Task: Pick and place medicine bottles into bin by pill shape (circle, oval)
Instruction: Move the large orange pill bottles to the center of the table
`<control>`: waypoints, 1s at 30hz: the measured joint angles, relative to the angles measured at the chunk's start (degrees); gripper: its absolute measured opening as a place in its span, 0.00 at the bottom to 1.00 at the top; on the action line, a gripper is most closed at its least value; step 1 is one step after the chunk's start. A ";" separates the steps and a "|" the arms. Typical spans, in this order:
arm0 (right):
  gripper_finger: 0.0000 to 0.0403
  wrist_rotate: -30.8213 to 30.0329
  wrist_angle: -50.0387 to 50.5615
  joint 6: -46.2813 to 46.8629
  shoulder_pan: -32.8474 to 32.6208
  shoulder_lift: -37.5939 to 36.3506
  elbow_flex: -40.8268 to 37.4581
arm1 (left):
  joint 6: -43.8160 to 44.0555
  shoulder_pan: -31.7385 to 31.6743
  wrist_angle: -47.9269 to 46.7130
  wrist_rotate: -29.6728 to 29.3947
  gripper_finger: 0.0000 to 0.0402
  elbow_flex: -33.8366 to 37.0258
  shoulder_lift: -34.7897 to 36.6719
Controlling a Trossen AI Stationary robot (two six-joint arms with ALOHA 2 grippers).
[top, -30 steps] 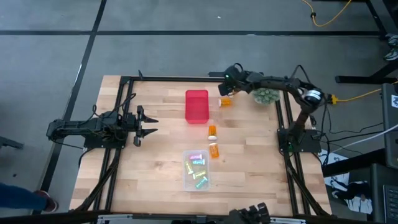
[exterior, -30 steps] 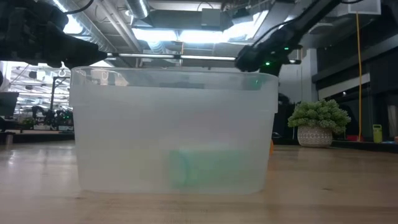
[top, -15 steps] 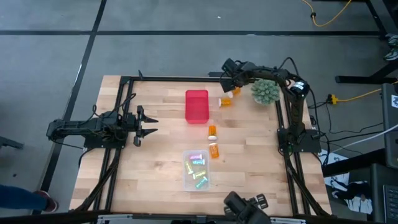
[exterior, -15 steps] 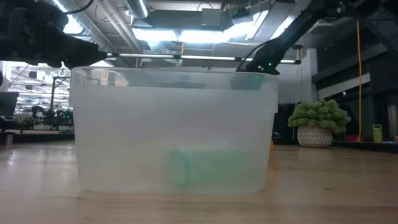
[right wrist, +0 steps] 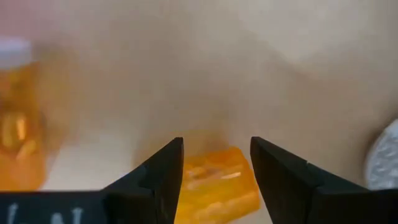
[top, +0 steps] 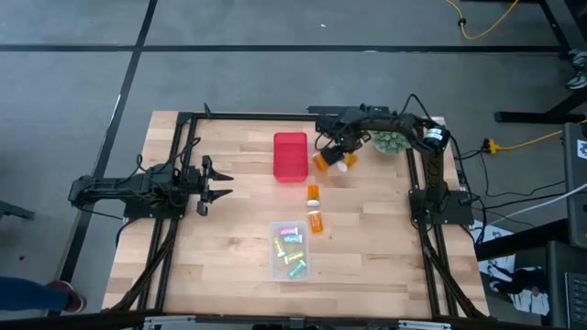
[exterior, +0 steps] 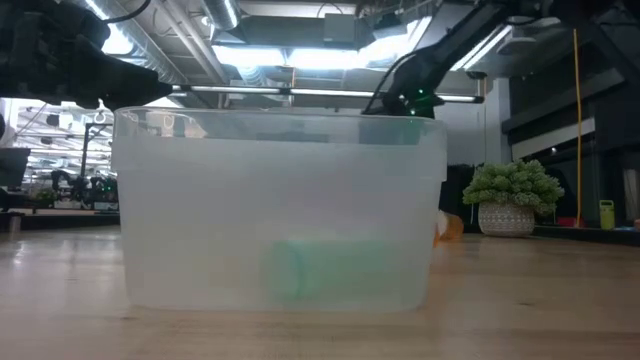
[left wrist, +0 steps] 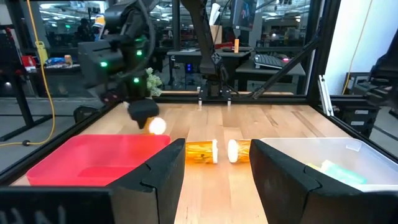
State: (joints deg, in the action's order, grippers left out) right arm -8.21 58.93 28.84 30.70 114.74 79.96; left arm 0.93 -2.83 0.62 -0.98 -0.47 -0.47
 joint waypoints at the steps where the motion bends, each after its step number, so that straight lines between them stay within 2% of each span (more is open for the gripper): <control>1: 0.47 0.02 -0.03 0.02 -0.99 0.02 -0.08 | 0.00 0.01 0.00 -0.01 0.43 -0.01 0.00; 10: 0.47 0.14 2.35 -4.34 -9.62 -3.57 -0.13 | 0.02 0.00 0.00 -0.02 0.43 -0.02 0.00; 16: 0.47 -5.86 8.31 0.85 -15.10 -10.05 -0.12 | 0.02 0.02 0.02 0.00 0.43 0.00 0.00; 21: 0.47 -10.76 13.18 1.17 -18.23 -15.06 -0.89 | 0.02 0.01 0.01 -0.01 0.43 -0.01 0.00; 27: 0.47 -12.07 13.38 3.70 -17.79 -21.28 -7.87 | 0.04 0.00 0.00 0.00 0.43 0.00 -0.02; 30: 0.47 -12.76 8.05 3.92 -16.07 -24.13 -13.92 | 0.01 0.00 0.00 0.00 0.43 -0.01 -0.02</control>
State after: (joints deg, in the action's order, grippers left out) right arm -20.97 66.98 32.77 14.63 90.61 66.04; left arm 0.94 -2.83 0.62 -0.97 -0.48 -0.49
